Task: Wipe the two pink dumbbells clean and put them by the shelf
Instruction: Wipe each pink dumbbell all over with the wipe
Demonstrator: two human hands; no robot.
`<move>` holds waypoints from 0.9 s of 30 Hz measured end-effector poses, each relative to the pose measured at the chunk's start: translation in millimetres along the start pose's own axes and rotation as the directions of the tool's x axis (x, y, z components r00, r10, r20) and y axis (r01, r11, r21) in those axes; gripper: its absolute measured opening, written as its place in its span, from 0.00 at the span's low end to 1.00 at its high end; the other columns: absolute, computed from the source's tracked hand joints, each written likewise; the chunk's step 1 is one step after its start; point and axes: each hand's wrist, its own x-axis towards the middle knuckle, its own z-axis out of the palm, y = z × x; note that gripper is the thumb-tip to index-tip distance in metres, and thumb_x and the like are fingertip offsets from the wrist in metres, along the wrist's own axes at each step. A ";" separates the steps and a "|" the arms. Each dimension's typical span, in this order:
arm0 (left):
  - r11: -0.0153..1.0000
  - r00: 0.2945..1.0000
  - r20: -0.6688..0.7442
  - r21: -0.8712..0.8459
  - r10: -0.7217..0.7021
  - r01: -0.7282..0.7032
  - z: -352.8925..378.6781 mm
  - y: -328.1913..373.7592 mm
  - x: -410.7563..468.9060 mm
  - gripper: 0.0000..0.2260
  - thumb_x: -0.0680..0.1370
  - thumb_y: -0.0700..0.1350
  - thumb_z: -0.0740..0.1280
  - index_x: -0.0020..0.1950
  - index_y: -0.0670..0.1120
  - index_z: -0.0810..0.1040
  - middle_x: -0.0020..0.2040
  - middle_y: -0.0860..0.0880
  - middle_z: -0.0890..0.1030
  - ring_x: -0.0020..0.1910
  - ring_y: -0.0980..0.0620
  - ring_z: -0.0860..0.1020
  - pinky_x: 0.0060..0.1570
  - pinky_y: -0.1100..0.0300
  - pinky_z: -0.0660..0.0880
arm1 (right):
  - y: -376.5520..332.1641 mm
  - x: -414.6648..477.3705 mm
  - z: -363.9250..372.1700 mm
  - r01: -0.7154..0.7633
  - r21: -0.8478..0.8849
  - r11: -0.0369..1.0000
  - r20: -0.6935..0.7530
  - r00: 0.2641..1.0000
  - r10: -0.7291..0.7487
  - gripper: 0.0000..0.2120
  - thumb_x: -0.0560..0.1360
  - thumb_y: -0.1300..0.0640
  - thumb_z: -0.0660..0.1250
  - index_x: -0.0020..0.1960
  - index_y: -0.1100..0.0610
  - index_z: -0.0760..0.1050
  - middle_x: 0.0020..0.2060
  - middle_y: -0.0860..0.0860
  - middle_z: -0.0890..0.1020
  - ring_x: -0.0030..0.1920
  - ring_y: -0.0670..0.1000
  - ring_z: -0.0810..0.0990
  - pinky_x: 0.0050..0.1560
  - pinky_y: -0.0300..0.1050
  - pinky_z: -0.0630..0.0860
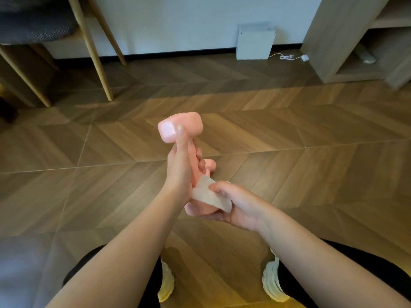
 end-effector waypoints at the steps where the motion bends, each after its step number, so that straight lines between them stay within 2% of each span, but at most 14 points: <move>1: 1.000 1.000 0.024 0.014 0.001 -0.001 -0.7 -0.3 0.1 0.25 0.79 0.67 0.55 0.46 0.44 0.69 0.34 0.50 0.64 0.22 0.55 0.63 0.24 0.63 0.60 | 1.3 0.8 -0.6 -0.037 0.009 0.999 0.021 0.999 0.036 0.18 0.80 0.59 0.61 0.69 0.60 0.70 0.60 0.61 0.80 0.57 0.60 0.82 0.45 0.54 0.83; 4: 0.995 0.997 0.068 0.094 0.024 -0.030 -3.6 -4.1 1.7 0.27 0.79 0.69 0.52 0.42 0.45 0.69 0.34 0.49 0.65 0.22 0.55 0.65 0.24 0.62 0.62 | 3.6 1.0 1.0 -0.113 0.001 0.994 0.018 0.993 0.113 0.19 0.81 0.56 0.62 0.70 0.58 0.68 0.62 0.65 0.79 0.57 0.66 0.82 0.44 0.56 0.84; 9: 0.999 0.995 0.096 0.040 -0.007 0.004 -4.1 0.0 3.8 0.29 0.77 0.70 0.53 0.44 0.44 0.74 0.34 0.49 0.69 0.25 0.54 0.70 0.30 0.60 0.66 | -2.9 -3.6 -2.1 -0.029 0.030 0.999 0.000 1.000 0.029 0.14 0.81 0.61 0.62 0.65 0.60 0.69 0.59 0.63 0.78 0.58 0.67 0.81 0.49 0.59 0.82; 12: 0.998 0.994 0.103 0.052 -0.031 0.026 -3.8 0.2 6.9 0.28 0.80 0.67 0.52 0.48 0.43 0.76 0.35 0.48 0.72 0.27 0.54 0.72 0.34 0.60 0.69 | -2.0 -1.0 -2.0 -0.029 0.032 0.999 -0.036 0.999 0.031 0.14 0.81 0.60 0.62 0.65 0.59 0.69 0.62 0.65 0.77 0.56 0.69 0.81 0.45 0.56 0.84; 15: 0.995 0.994 0.102 0.100 -0.031 0.021 -3.4 -3.9 7.5 0.28 0.81 0.66 0.50 0.47 0.43 0.75 0.36 0.48 0.72 0.29 0.54 0.72 0.37 0.59 0.69 | 2.5 2.0 3.1 -0.053 0.030 0.998 -0.143 0.988 0.056 0.07 0.81 0.56 0.63 0.58 0.55 0.71 0.58 0.63 0.78 0.48 0.66 0.84 0.41 0.55 0.84; 18: 0.985 0.994 0.110 0.170 0.007 -0.026 -4.3 -5.5 6.9 0.30 0.80 0.68 0.48 0.45 0.43 0.75 0.36 0.48 0.73 0.29 0.54 0.73 0.37 0.59 0.71 | 2.4 2.8 7.8 0.005 -0.143 0.990 -0.221 0.975 -0.036 0.03 0.81 0.55 0.61 0.52 0.51 0.73 0.56 0.60 0.80 0.49 0.63 0.84 0.42 0.55 0.83; 20: 0.985 0.993 0.112 0.165 0.024 -0.043 -3.6 -4.0 6.1 0.31 0.81 0.67 0.47 0.46 0.42 0.75 0.35 0.47 0.72 0.29 0.53 0.71 0.34 0.60 0.71 | 2.2 2.9 7.8 0.026 -0.198 0.980 -0.193 0.979 -0.065 0.05 0.82 0.56 0.59 0.55 0.53 0.72 0.58 0.60 0.78 0.54 0.63 0.83 0.45 0.54 0.83; 23: 0.986 0.991 0.126 0.154 0.049 -0.068 -2.5 -1.8 4.3 0.33 0.80 0.68 0.45 0.43 0.42 0.74 0.33 0.47 0.71 0.27 0.53 0.69 0.31 0.60 0.69 | 4.9 3.8 6.9 0.016 -0.185 0.983 -0.140 0.989 -0.042 0.09 0.82 0.57 0.59 0.61 0.54 0.70 0.61 0.59 0.76 0.58 0.63 0.80 0.50 0.56 0.82; 25: 0.981 0.987 0.147 0.177 0.059 -0.085 -3.3 -3.1 4.6 0.35 0.77 0.72 0.45 0.40 0.43 0.73 0.32 0.47 0.70 0.27 0.53 0.69 0.32 0.59 0.67 | 7.0 6.6 8.1 0.012 -0.255 0.967 -0.188 0.980 -0.062 0.06 0.82 0.56 0.60 0.58 0.52 0.70 0.55 0.58 0.78 0.51 0.59 0.81 0.52 0.57 0.81; 27: 0.977 0.985 0.164 0.197 0.046 -0.078 -4.6 -5.1 5.2 0.35 0.74 0.73 0.46 0.38 0.43 0.74 0.31 0.47 0.71 0.28 0.52 0.68 0.33 0.58 0.66 | 8.2 10.0 8.0 0.010 -0.356 0.935 -0.247 0.963 -0.104 0.03 0.82 0.54 0.60 0.54 0.51 0.70 0.48 0.54 0.79 0.44 0.55 0.80 0.49 0.52 0.80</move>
